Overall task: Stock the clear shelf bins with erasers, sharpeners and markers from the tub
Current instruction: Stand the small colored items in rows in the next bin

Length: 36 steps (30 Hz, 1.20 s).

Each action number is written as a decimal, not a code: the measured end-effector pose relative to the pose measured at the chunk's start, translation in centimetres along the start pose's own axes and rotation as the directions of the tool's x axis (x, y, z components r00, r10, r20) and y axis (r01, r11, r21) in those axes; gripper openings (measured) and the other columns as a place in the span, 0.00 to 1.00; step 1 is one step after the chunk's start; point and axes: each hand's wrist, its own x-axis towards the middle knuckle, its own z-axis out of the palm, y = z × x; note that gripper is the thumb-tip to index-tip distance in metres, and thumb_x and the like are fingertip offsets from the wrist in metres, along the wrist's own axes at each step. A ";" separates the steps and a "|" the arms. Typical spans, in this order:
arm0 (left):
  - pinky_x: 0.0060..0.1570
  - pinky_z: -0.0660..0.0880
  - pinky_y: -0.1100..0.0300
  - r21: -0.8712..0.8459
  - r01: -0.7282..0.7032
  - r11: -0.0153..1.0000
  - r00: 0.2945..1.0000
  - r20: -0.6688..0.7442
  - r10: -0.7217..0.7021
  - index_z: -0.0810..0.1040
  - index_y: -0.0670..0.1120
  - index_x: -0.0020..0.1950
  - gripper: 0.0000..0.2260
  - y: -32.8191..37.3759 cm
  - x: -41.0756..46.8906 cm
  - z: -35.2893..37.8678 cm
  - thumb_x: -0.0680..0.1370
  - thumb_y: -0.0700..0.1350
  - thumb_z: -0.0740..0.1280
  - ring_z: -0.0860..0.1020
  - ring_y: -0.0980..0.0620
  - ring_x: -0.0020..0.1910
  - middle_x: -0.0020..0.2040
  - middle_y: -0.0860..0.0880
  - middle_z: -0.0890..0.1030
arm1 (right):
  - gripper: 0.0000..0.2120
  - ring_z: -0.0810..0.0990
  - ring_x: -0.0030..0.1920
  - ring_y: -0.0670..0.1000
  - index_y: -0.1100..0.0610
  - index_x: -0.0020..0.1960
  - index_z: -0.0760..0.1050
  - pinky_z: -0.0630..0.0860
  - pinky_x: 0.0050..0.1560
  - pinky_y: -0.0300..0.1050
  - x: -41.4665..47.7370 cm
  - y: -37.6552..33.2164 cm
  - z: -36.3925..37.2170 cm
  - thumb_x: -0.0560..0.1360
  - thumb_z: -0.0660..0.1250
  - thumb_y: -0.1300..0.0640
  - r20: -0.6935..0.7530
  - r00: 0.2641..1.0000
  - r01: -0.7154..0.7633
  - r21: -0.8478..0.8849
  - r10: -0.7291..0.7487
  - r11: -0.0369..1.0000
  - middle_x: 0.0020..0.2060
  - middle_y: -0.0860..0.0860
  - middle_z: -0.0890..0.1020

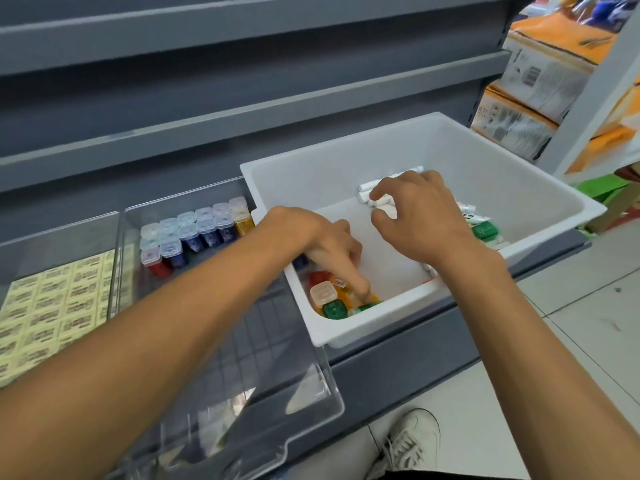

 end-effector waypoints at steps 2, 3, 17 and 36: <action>0.57 0.77 0.48 -0.060 -0.051 0.997 0.999 -0.003 0.051 0.72 0.59 0.52 0.21 0.2 0.1 -0.1 0.67 0.69 0.68 0.75 0.50 0.53 0.61 0.53 0.67 | 0.16 0.65 0.66 0.60 0.52 0.65 0.75 0.66 0.65 0.54 0.2 0.1 0.0 0.78 0.62 0.52 0.004 1.000 -0.008 0.016 0.008 1.000 0.65 0.55 0.75; 0.57 0.77 0.49 -0.098 -0.078 0.992 0.997 -0.008 0.077 0.72 0.59 0.53 0.19 0.3 0.3 -0.1 0.69 0.67 0.69 0.75 0.50 0.54 0.60 0.52 0.69 | 0.16 0.66 0.66 0.60 0.52 0.65 0.75 0.66 0.65 0.54 0.3 0.2 0.1 0.78 0.63 0.52 0.006 1.000 -0.011 0.022 0.011 1.000 0.65 0.55 0.75; 0.51 0.80 0.58 -0.155 -0.092 0.984 0.985 0.128 0.112 0.80 0.51 0.58 0.20 1.1 -0.7 -0.5 0.73 0.62 0.70 0.82 0.50 0.53 0.55 0.48 0.83 | 0.15 0.68 0.64 0.60 0.52 0.63 0.76 0.68 0.64 0.53 0.9 0.4 0.5 0.78 0.63 0.52 -0.007 1.000 -0.012 0.048 0.012 0.999 0.61 0.56 0.77; 0.59 0.78 0.54 -0.273 -0.095 0.957 0.980 0.144 0.139 0.82 0.49 0.52 0.15 0.8 -0.6 0.4 0.74 0.59 0.70 0.82 0.49 0.51 0.50 0.48 0.84 | 0.15 0.68 0.65 0.60 0.52 0.64 0.76 0.67 0.64 0.53 1.2 0.5 0.7 0.78 0.63 0.52 0.046 0.999 0.012 0.066 -0.015 0.998 0.61 0.57 0.76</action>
